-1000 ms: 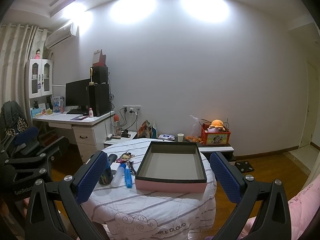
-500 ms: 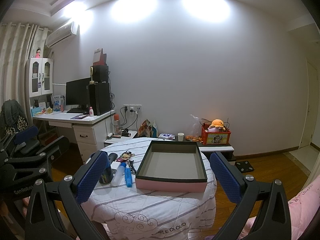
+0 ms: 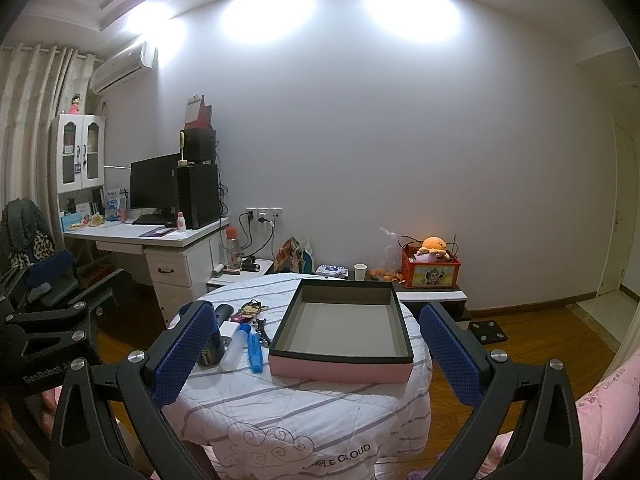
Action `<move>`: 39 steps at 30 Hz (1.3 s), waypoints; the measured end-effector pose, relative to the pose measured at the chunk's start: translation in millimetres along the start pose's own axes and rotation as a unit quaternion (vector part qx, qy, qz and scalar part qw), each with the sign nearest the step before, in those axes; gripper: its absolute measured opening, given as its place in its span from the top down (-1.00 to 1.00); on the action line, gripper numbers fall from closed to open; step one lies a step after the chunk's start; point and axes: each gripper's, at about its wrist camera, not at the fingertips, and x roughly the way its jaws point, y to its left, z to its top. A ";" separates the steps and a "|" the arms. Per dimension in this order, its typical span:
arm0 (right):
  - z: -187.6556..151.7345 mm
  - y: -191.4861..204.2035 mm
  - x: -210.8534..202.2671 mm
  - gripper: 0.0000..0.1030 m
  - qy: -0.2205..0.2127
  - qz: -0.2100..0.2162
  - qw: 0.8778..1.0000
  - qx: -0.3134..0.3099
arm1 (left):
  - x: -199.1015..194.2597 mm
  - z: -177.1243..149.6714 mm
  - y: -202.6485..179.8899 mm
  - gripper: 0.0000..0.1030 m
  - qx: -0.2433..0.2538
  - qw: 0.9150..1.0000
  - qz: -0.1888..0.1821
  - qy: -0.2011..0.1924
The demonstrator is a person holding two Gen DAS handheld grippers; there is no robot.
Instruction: Organize rigid objects
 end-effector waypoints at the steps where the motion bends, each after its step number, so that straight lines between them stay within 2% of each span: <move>1: 0.1 -0.3 0.1 -1.00 0.000 0.000 1.000 0.000 | 0.4 0.0 0.6 -1.00 -0.002 1.000 0.000 0.000; 14: 0.3 -2.9 0.8 -1.00 -0.002 0.000 1.000 0.000 | 3.0 2.3 -2.8 -1.00 0.013 1.000 -0.003 0.006; 39: -3.4 -9.0 0.9 -1.00 -0.008 0.006 1.000 0.013 | 11.8 -3.2 -3.0 -1.00 0.004 1.000 0.004 0.008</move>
